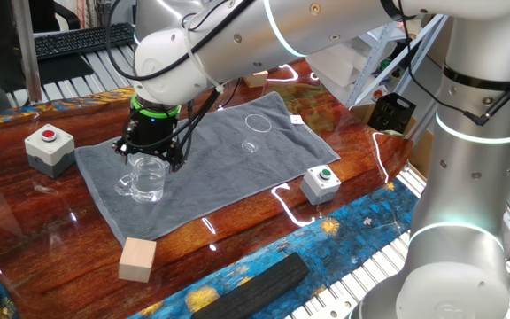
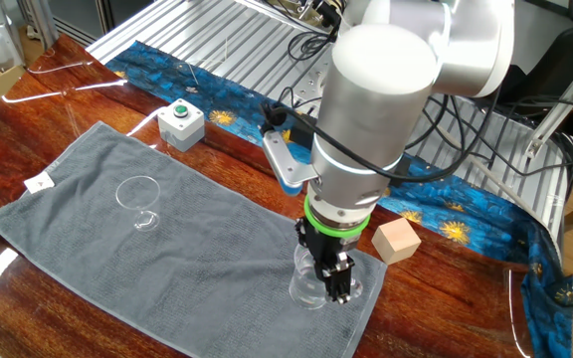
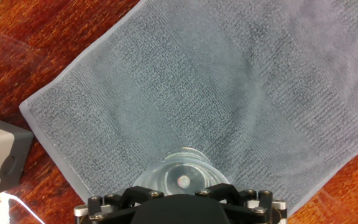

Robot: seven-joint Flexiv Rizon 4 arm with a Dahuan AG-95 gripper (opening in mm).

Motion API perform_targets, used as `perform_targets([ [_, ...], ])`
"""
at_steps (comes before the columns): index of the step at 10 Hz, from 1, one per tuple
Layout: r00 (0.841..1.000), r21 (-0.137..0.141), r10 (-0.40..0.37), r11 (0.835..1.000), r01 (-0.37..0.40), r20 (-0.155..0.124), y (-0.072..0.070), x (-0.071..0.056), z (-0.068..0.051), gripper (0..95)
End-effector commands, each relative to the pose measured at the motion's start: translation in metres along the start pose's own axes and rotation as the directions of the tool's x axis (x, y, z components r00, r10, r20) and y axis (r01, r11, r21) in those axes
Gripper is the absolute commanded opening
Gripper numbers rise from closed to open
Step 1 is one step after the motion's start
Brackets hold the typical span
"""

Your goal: Pour the water from one cup into another empty cup

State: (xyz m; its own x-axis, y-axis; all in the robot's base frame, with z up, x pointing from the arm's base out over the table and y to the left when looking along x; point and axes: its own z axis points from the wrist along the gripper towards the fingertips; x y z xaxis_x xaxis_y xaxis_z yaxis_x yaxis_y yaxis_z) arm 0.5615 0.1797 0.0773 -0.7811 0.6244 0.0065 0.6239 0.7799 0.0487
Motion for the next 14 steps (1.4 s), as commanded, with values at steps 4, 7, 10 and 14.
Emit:
perform_targets([
  [4, 1.000, -0.025, -0.001, 1.000, 0.001, 0.009, 0.006, -0.002, 0.000, 0.0],
  [7, 1.000, -0.002, -0.020, 1.000, 0.020, 0.005, 0.007, -0.002, -0.010, 0.0],
  [10, 1.000, -0.007, -0.025, 1.000, 0.025, 0.011, 0.007, -0.002, -0.009, 0.0],
  [14, 0.999, -0.003, -0.037, 0.999, 0.037, 0.017, 0.007, -0.001, -0.010, 0.0],
])
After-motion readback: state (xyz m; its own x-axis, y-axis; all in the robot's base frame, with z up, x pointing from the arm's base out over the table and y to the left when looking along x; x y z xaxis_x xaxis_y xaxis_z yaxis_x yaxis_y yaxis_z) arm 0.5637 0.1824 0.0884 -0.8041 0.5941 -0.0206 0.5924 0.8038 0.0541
